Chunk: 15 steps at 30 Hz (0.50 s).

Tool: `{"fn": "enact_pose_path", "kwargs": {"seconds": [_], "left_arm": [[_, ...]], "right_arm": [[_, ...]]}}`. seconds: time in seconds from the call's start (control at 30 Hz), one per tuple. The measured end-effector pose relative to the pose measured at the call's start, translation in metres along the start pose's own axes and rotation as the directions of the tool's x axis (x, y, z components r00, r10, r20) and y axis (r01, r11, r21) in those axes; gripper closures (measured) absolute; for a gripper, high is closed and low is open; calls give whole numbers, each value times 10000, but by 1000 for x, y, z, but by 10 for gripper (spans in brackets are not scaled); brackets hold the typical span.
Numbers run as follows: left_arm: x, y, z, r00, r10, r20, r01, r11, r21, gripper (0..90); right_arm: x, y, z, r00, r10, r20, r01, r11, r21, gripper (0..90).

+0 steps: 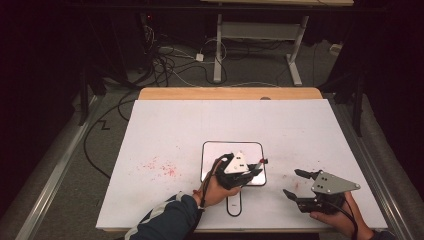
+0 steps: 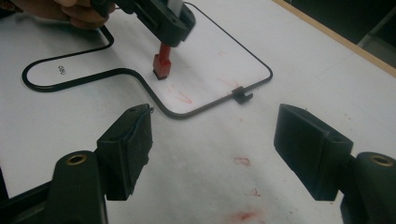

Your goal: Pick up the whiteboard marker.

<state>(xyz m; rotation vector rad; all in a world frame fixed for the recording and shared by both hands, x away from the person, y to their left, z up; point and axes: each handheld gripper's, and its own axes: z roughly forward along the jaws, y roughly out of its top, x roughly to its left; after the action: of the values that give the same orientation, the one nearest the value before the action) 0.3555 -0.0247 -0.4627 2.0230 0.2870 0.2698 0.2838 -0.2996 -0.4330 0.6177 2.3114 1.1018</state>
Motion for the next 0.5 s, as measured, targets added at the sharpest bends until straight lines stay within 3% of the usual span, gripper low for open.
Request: {"fn": "enact_pose_path", "kwargs": {"seconds": [0.27, 0.5], "left_arm": [[-6, 20, 34, 9989, 254, 401, -255, 9997, 36, 787], [1, 14, 26, 9996, 132, 239, -131, 9999, -15, 788]], "right_arm": [[-1, -2, -1, 10000, 83, -24, -83, 10000, 37, 289], [-1, -3, -4, 10000, 70, 40, -70, 10000, -36, 289]]}}
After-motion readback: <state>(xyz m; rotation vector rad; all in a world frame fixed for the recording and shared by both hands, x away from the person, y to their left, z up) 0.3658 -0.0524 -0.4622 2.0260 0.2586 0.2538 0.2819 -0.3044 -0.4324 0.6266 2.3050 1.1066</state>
